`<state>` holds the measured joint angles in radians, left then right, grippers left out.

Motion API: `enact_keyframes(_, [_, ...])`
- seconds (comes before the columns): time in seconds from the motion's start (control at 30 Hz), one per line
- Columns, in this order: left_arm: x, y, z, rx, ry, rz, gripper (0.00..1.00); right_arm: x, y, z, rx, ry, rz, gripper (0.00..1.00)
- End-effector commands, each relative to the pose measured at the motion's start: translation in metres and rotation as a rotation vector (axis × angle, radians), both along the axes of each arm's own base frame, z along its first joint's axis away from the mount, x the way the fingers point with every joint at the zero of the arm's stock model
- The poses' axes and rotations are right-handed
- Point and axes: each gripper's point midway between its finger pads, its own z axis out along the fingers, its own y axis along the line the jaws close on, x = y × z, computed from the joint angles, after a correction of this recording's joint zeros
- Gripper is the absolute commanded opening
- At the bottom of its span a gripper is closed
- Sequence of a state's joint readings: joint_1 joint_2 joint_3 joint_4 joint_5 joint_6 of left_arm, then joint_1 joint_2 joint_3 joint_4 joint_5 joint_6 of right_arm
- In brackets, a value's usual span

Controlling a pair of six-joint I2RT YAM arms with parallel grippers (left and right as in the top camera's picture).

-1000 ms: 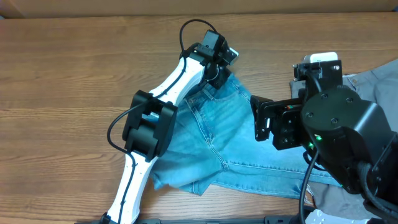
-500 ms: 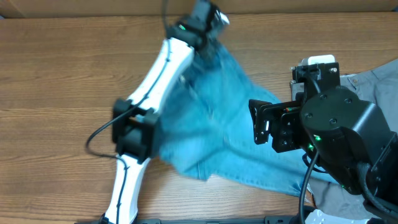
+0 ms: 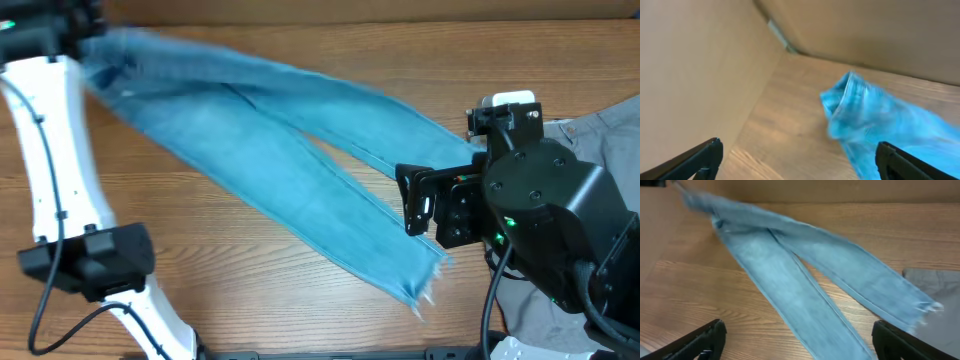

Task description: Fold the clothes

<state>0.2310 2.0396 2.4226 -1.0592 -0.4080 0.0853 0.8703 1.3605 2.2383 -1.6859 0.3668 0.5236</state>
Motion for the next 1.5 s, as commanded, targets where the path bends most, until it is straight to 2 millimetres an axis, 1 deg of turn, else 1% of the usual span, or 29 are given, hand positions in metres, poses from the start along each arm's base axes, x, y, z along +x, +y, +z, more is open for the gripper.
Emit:
enact_keyframes(0.0, [-0.013,-0.013,0.031,-0.121,-0.117,-0.070,1.00,-0.001,-0.001,0.004,0.016,-0.007,-0.004,1.00])
enact_keyframes(0.17, [-0.037,-0.008,0.047,-0.144,-0.134,-0.069,1.00,-0.001,-0.001,0.004,0.017,-0.007,-0.003,1.00])
enact_keyframes(0.23, [-0.044,-0.011,0.054,-0.148,-0.141,-0.077,1.00,-0.001,-0.001,0.004,0.017,-0.007,-0.003,1.00])
enact_keyframes(0.4, [-0.060,-0.034,0.069,-0.200,-0.160,-0.157,1.00,0.000,0.001,0.004,0.020,-0.007,-0.001,1.00])
enact_keyframes(0.5, [-0.076,-0.041,0.073,-0.213,-0.144,-0.164,1.00,0.002,0.004,0.002,0.014,0.001,0.002,1.00])
enact_keyframes(0.57, [-0.089,-0.045,0.072,-0.213,-0.112,-0.170,1.00,0.004,0.008,-0.001,0.008,0.012,0.006,1.00])
enact_keyframes(0.67, [-0.105,-0.049,0.068,-0.230,-0.070,-0.164,1.00,0.008,0.020,-0.007,0.008,0.040,0.029,1.00])
enact_keyframes(0.77, [-0.117,-0.057,0.054,-0.276,-0.004,-0.168,1.00,0.014,0.037,-0.019,0.000,0.085,0.049,1.00])
enact_keyframes(0.83, [-0.119,-0.066,0.044,-0.322,0.028,-0.196,1.00,0.020,0.045,-0.028,0.002,0.123,0.028,1.00])
enact_keyframes(0.93, [-0.118,-0.075,0.032,-0.371,0.060,-0.225,1.00,0.028,0.063,-0.047,-0.024,0.184,0.038,1.00])
enact_keyframes(1.03, [-0.115,-0.070,0.018,-0.370,0.095,-0.206,1.00,0.035,0.081,-0.069,-0.059,0.254,0.058,1.00])
enact_keyframes(1.1, [-0.111,-0.064,0.005,-0.364,0.122,-0.182,1.00,0.039,0.093,-0.087,-0.090,0.313,0.072,1.00])
enact_keyframes(1.17, [-0.108,-0.061,-0.008,-0.372,0.155,-0.172,1.00,0.045,0.102,-0.109,-0.136,0.369,0.070,1.00])
enact_keyframes(1.27, [-0.104,-0.060,-0.021,-0.385,0.186,-0.167,1.00,0.053,0.112,-0.143,-0.176,0.478,0.068,1.00])
enact_keyframes(1.37, [-0.101,-0.059,-0.026,-0.387,0.197,-0.164,1.00,0.065,0.117,-0.180,-0.221,0.587,0.067,0.99])
enact_keyframes(1.47, [-0.101,-0.059,-0.026,-0.387,0.195,-0.164,1.00,0.079,0.112,-0.217,-0.284,0.677,0.054,0.99])
